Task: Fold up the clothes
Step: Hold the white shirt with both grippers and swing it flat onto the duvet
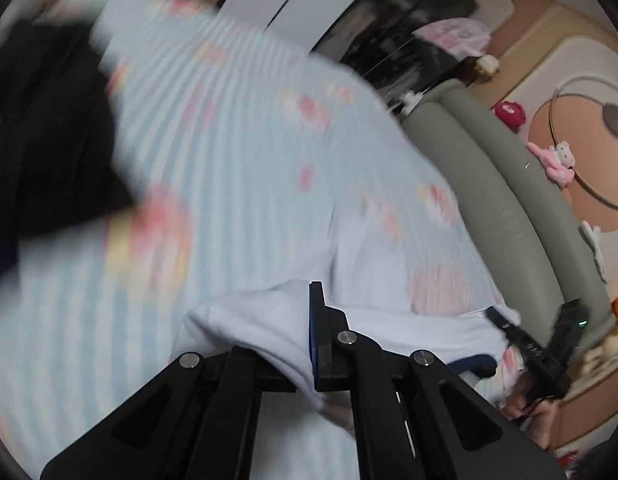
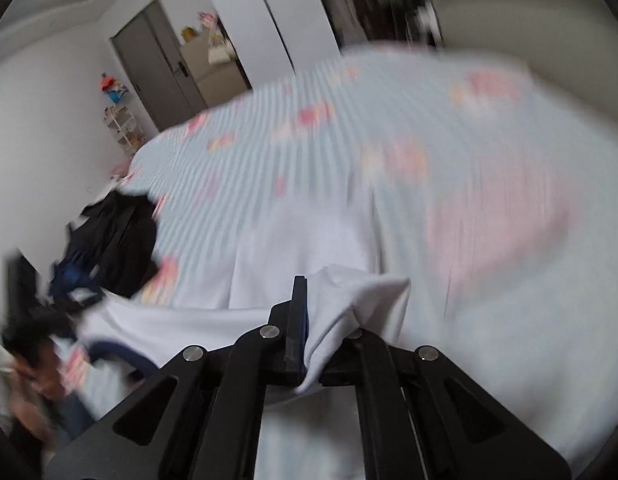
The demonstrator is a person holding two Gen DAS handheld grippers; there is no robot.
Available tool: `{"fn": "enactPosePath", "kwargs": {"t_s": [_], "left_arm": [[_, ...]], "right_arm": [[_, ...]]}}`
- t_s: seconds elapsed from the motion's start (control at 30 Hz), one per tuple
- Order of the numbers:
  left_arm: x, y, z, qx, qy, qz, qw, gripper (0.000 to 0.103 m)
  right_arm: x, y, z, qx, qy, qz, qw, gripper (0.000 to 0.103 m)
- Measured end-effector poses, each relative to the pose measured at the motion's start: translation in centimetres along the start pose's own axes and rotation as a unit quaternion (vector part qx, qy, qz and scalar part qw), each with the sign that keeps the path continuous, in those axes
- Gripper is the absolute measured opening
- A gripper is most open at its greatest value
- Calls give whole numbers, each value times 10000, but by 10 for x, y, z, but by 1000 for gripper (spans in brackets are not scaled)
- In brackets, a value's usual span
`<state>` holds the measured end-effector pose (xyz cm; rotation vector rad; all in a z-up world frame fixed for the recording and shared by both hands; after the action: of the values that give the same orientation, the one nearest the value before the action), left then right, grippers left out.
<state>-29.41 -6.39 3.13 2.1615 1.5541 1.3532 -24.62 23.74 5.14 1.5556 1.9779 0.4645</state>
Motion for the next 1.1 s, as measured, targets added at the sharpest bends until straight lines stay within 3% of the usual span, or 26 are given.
{"fn": "enactPosePath", "kwargs": {"t_s": [0.07, 0.1, 0.2, 0.27, 0.33, 0.43, 0.5, 0.6, 0.67, 0.77, 0.83, 0.93, 0.97, 1.0, 1.07, 1.1], "left_arm": [[61, 39, -62, 556, -609, 223, 9963, 2], [92, 67, -86, 953, -922, 312, 9907, 2], [148, 142, -118, 1847, -1414, 428, 9716, 3], [154, 169, -114, 2105, -1437, 417, 9661, 3], [142, 179, -94, 2059, -1310, 444, 9687, 3], [102, 154, -47, 1526, -953, 339, 9831, 4], [56, 114, -4, 1011, -547, 98, 9933, 4], [-19, 50, 65, 147, 173, -296, 9993, 4], [-68, 10, 108, -396, 667, -593, 9952, 3], [-127, -30, 162, -1037, 1396, -828, 9813, 4], [-152, -38, 188, -1214, 1843, -771, 9723, 6], [-157, -18, 211, -838, 2242, -390, 9701, 21], [-154, -12, 219, -755, 2328, -248, 9693, 33], [-151, -10, 226, -739, 2369, -89, 9687, 40], [-143, -14, 236, -845, 2301, 170, 9693, 41], [-138, -19, 239, -889, 2185, 146, 9717, 42]], "right_arm": [[-17, 33, -81, 792, 218, 25, 9966, 1], [-26, 52, -117, 1181, 335, 44, 9924, 1], [-56, 127, -172, 2170, 733, 153, 9733, 1], [-50, 112, -139, 1863, 600, 110, 9806, 1], [-44, 97, -105, 1554, 466, 67, 9867, 1], [-36, 74, -55, 1087, 264, 2, 9937, 1], [-31, 59, -21, 774, 129, -41, 9969, 1], [-23, 38, 29, 303, -74, -106, 9995, 2], [-10, 4, 80, -278, -315, -75, 9991, 2], [13, -56, 164, -1415, -627, 16, 9880, 2], [22, -67, 191, -1680, -857, -17, 9821, 4], [25, -56, 205, -1596, -1158, -200, 9802, 18], [21, -51, 207, -1562, -1226, -378, 9793, 25], [17, -45, 209, -1528, -1294, -555, 9782, 25], [9, -37, 213, -1467, -1414, -873, 9751, 31], [7, -44, 214, -1476, -1412, -882, 9749, 40]]}}
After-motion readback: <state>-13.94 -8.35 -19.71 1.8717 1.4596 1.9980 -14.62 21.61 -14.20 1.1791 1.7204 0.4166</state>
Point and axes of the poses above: each gripper's, at about its wrist camera, not at the fingertips, and y roughly against the way its jaws point, x to its right, z to its underside, the point moved 5 cm from there along -y, roughly the way its jaws point, and after that the axes turned 4 degrees about y, right-handed, at the moved point
